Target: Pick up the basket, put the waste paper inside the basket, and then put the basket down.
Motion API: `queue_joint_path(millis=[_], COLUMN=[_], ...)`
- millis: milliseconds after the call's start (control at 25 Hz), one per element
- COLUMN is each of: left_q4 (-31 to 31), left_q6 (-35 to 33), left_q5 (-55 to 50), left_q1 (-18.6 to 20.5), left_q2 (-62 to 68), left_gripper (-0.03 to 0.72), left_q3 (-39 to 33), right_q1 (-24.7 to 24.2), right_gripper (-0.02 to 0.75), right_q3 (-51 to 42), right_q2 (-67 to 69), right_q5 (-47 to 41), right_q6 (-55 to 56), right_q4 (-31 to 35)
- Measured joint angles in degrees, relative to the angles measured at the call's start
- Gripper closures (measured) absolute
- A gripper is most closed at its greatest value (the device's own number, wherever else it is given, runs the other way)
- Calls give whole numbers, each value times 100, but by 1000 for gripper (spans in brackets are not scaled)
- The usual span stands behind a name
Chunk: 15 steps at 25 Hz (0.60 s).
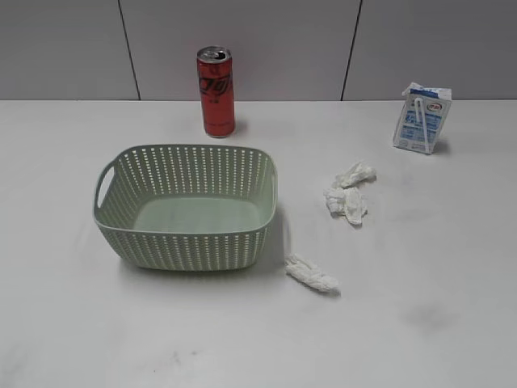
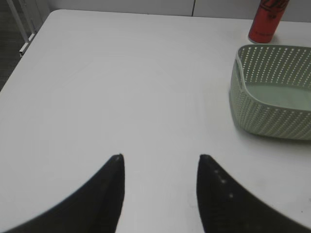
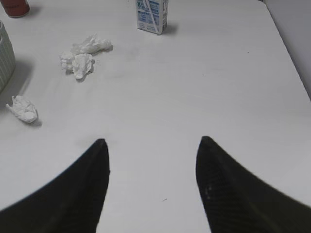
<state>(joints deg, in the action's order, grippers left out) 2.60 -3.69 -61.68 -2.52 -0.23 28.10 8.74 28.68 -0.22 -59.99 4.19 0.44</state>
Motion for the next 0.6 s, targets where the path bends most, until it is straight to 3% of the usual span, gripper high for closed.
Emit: queue_joint_path(millis=[480,600], left_q4=[5,42], left_q6=[0,-5], left_q5=[177,354], left_q1=[0,0], left_q2=[205,884], left_gripper=[314,268], left_q3=[173,374], right_q1=[0,0], right_gripper=[308,308], right_q3=[0,0], right_q2=[0,0], right_q5=[0,0], right_q6=[0,0], right_q4=[0,0])
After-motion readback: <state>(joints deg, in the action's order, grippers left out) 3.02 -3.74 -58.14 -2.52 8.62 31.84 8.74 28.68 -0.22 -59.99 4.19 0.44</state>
